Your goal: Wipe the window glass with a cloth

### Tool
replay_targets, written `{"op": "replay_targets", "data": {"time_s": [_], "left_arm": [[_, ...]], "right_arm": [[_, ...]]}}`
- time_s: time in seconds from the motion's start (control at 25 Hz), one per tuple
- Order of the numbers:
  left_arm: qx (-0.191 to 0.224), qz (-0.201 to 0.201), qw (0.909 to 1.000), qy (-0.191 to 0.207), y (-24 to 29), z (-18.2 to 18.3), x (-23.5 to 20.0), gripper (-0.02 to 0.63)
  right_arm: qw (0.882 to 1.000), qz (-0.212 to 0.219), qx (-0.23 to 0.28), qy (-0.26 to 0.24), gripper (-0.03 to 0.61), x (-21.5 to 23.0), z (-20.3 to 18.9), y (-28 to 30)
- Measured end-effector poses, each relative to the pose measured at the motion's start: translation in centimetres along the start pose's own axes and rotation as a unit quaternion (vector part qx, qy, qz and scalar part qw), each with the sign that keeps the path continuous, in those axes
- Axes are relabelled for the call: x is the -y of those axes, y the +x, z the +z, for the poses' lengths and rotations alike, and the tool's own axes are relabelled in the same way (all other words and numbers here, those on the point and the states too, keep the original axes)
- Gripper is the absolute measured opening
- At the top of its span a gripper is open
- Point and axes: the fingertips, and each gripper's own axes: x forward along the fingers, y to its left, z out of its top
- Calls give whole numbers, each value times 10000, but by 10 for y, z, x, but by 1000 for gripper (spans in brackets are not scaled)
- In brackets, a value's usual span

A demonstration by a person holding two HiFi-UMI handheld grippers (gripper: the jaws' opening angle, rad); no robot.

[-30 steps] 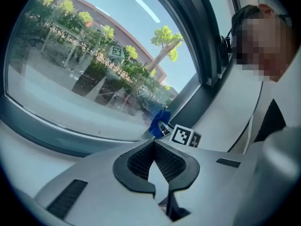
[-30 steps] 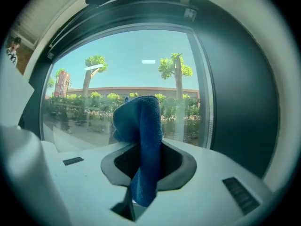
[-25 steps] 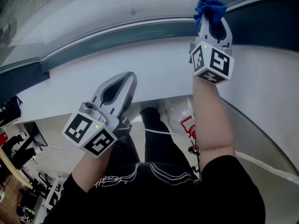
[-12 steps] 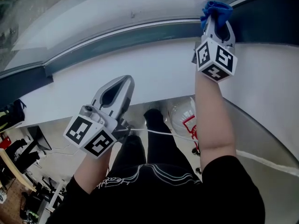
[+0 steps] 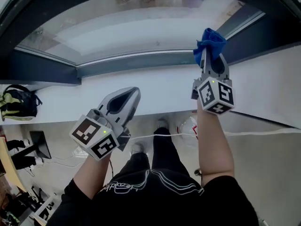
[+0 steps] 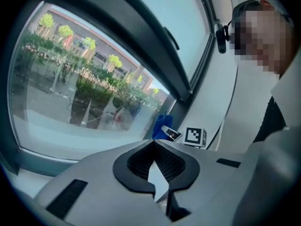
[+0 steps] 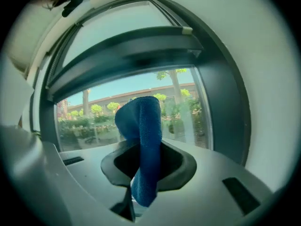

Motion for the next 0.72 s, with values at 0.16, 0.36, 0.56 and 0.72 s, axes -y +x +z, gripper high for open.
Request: {"op": "replay_targets", "data": {"time_s": [0.16,0.36,0.56,0.72], "left_arm": [[294,-14,9981,547,-86,59,30,6],[481,-290,9916,1169,-188,126,84,6],[763,-736,9809,1631,-272,177,145,6],[749,-898,9707,2100,-314,195,179,6]], "right_arm": [[9936,1094,111,273,64,-95,79,-68],[9744,2219,-159,312,64,-197,166,-162],[9428,3329,-120,-123,65,-291,249,-249],[9291,3692,-112,-203,66,-331,286,-293]]}}
